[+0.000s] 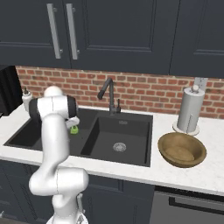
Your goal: Pick the lemon wedge from the sink and place it in the bowl. Then pick the bowl and place it in the microwave. Then close the microwave door and press the start button.
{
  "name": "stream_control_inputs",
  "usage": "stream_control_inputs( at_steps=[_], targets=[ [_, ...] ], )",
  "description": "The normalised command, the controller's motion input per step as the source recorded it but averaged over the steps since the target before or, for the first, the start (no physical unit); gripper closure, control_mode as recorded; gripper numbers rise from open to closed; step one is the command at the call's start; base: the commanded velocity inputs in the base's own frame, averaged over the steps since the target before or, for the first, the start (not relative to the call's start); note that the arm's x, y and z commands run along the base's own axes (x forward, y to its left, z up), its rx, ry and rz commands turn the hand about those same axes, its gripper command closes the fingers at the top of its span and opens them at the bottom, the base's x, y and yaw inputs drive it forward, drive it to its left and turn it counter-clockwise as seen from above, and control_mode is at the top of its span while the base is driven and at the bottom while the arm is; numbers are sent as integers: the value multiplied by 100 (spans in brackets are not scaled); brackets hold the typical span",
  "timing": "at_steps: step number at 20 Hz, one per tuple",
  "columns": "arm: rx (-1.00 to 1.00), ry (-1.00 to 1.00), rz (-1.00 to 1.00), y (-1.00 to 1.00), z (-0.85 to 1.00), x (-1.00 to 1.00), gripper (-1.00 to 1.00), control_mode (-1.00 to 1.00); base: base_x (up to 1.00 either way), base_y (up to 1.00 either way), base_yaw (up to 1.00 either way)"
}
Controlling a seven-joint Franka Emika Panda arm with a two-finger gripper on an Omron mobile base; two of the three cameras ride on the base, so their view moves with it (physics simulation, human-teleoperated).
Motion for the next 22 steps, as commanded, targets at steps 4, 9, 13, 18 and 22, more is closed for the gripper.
stream_control_inputs(
  at_steps=[4,9,13,18,22],
  targets=[
    [0,-9,1,0,100,-63,100,-100,0,0,0],
    [0,-1,3,0,100,-67,100,-100,0,0,0],
    [-1,1,1,-6,100,-61,100,-100,0,0,0],
    [-1,6,0,-30,100,-62,100,-100,0,0,0],
    [-3,12,0,-50,86,-65,100,-100,0,0,0]
  ],
)
